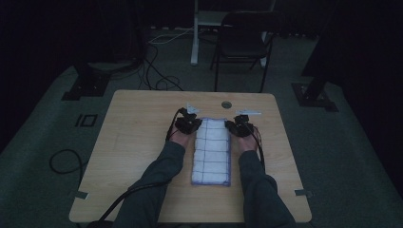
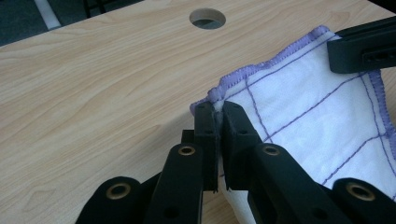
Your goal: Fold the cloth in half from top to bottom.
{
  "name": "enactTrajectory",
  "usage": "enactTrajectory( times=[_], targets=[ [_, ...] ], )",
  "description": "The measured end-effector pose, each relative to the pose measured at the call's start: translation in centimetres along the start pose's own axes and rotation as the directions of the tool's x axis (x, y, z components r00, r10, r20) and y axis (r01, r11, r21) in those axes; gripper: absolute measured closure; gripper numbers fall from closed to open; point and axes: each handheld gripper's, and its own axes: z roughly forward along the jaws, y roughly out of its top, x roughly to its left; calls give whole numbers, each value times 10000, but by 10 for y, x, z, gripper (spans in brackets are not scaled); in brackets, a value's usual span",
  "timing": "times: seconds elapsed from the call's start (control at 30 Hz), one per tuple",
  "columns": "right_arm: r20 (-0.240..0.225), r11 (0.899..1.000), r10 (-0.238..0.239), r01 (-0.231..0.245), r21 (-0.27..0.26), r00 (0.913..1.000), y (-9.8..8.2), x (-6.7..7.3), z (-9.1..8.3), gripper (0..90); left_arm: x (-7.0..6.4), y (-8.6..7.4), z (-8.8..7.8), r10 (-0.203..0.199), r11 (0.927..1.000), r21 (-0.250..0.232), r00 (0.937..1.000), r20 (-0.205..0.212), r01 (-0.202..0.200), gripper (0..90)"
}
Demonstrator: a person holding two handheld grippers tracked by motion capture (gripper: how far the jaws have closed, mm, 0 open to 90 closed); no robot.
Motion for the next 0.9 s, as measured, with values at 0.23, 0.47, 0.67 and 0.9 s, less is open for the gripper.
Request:
enactTrajectory(
  times=[0.23,0.47,0.67,0.9],
  targets=[
    [-24,9998,-129,129,-172,9999,3,3,-5,847,0,2,-7,5,9997,-250,10000,83,-3,863],
    [-31,9993,-266,265,-281,9996,4,4,-10,847,-1,4,-13,42,9991,-429,9998,195,-34,861],
    [-61,9986,-347,344,-403,9994,3,5,-16,847,-3,3,-18,83,9981,-621,9995,318,-64,860],
    [-146,9969,-500,490,-609,9986,3,8,-24,846,-5,2,-26,116,9960,-888,9990,427,-78,860]
  ],
)
